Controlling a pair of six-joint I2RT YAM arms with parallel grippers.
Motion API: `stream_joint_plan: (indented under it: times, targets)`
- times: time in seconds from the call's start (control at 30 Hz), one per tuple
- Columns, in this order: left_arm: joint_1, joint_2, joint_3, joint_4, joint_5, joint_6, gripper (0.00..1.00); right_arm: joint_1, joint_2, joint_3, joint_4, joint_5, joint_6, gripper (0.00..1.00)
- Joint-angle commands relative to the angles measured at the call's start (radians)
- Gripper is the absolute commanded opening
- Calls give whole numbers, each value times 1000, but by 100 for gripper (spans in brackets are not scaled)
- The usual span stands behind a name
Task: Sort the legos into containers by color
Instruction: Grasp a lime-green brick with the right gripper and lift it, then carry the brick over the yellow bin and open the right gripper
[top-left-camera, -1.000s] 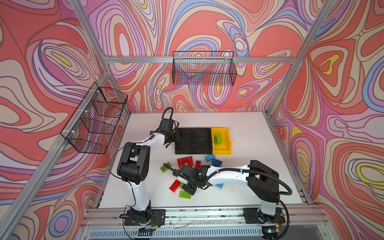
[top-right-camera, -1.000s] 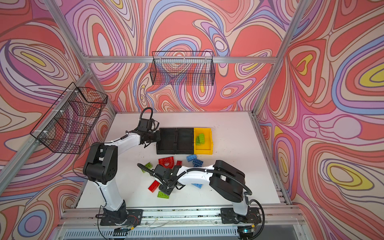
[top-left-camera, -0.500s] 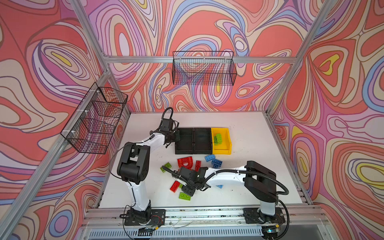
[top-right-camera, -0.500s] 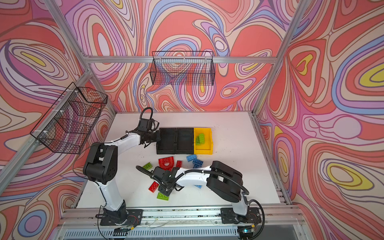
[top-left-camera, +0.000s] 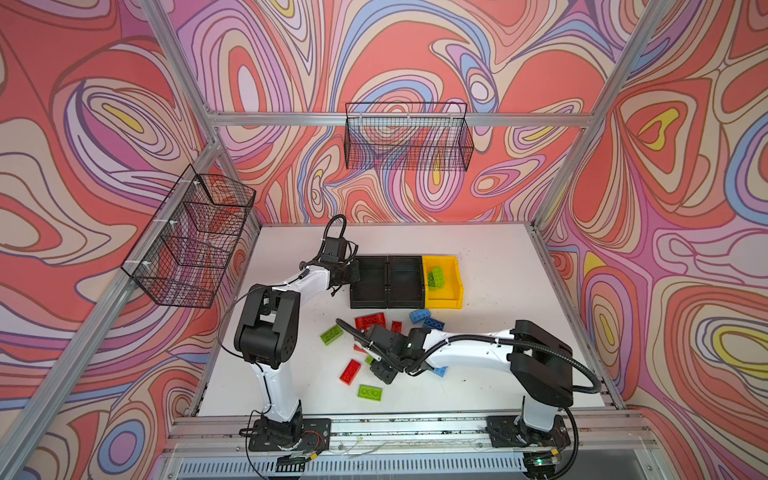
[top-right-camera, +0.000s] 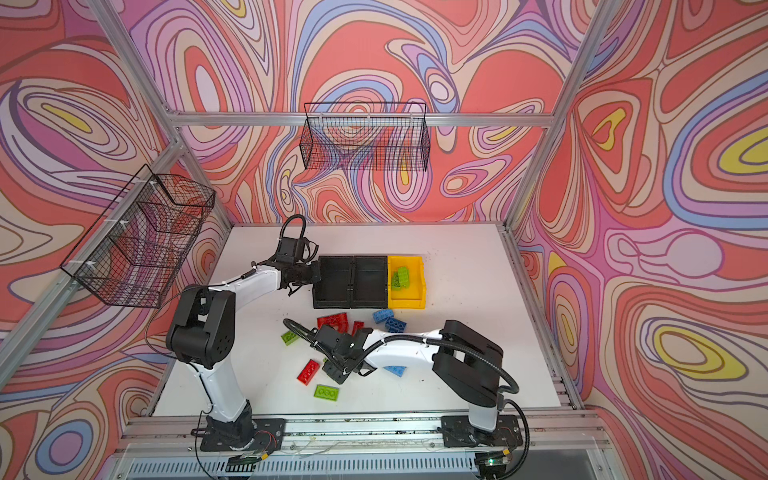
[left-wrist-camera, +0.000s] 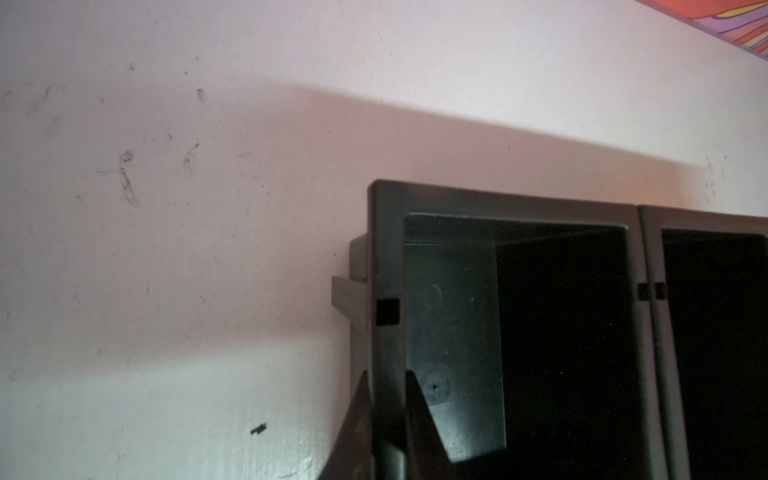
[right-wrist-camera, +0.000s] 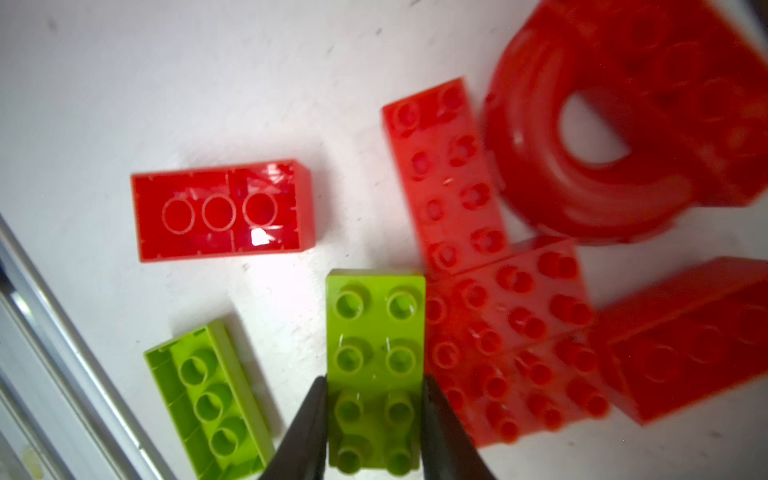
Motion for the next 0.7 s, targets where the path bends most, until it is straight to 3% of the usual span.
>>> stream_joint_plan:
  times: [0.0,0.1,0.33,0.43,0.53,0.67]
  targets:
    - [3,-6,-4,-19,0,-1,4,-16,-84,40,-33,63,8,30]
    - [2,-6,-4,-16,0,-3,4,-61,-124,96,-131,145,-18,30]
    - [3,-2,2,-14,5,-4,4,-321,-261,87,-142,166,-11,30]
    - [3,-6,1,-14,11,-7,4,-439,-262,89,-129,202,24,29]
    - [3,-13,-5,-12,13,-9,4,-558,-237,81,-87,162,63,29]
    - [3,-23,-2,-21,7,-6,4,-632,-159,92,-48,128,55,30]
